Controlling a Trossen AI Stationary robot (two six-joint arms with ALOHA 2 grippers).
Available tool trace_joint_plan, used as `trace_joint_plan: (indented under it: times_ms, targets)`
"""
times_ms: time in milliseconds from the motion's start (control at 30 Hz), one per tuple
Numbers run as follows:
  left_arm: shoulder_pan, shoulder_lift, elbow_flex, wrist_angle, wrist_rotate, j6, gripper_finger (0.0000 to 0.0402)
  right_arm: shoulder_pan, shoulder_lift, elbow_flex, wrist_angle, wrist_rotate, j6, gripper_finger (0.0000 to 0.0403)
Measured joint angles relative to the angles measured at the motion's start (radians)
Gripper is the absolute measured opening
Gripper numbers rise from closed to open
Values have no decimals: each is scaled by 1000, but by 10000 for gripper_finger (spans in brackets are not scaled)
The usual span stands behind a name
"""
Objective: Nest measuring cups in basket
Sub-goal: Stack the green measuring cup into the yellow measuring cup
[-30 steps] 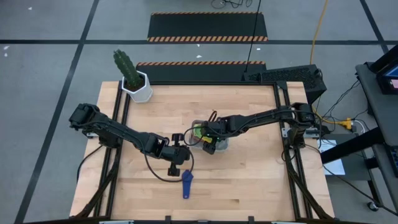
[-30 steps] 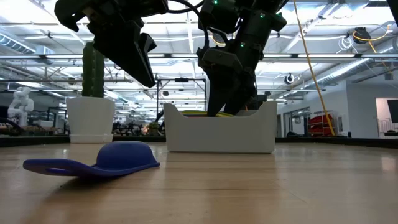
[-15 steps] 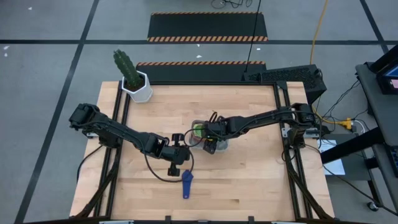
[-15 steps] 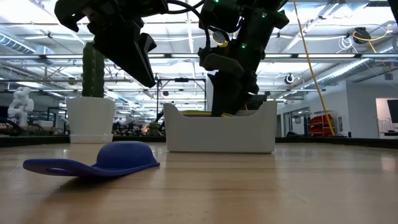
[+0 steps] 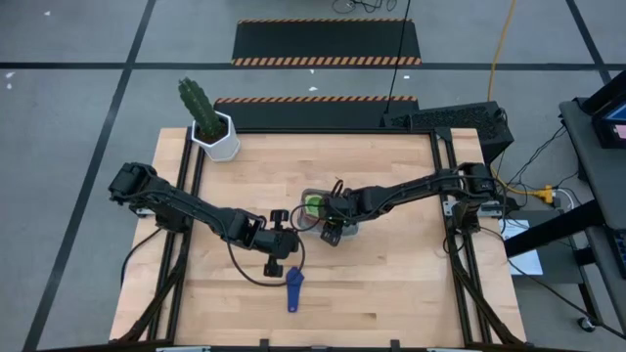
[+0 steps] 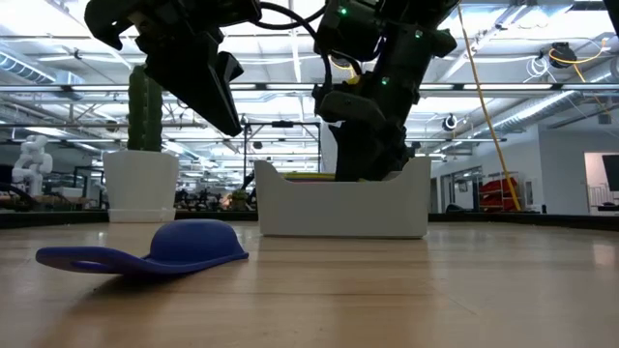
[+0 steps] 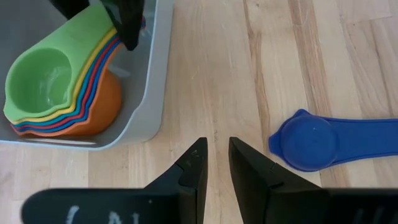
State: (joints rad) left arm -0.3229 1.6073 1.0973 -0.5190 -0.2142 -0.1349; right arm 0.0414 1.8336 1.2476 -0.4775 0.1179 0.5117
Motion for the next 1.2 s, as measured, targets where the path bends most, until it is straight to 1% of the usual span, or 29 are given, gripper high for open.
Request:
trace_joint_plan:
  times_ms: [167, 300, 600, 733, 867, 1200]
  targets:
    - [0, 0, 0, 0, 0, 0, 69, 6, 0, 0, 3, 42, -2, 233]
    - [0, 0, 0, 0, 0, 0, 69, 6, 0, 0, -8, 43, -7, 227]
    - [0, 0, 0, 0, 0, 0, 69, 6, 0, 0, -25, 47, -47, 162]
    - [0, 0, 0, 0, 0, 0, 69, 4, 0, -1, -39, 72, -64, 149]
    - [0, 0, 0, 0, 0, 0, 69, -1, 0, -1, -49, 82, -81, 155]
    - [0, 0, 0, 0, -1, 0, 69, -1, -23, -2, -50, 97, -100, 209]
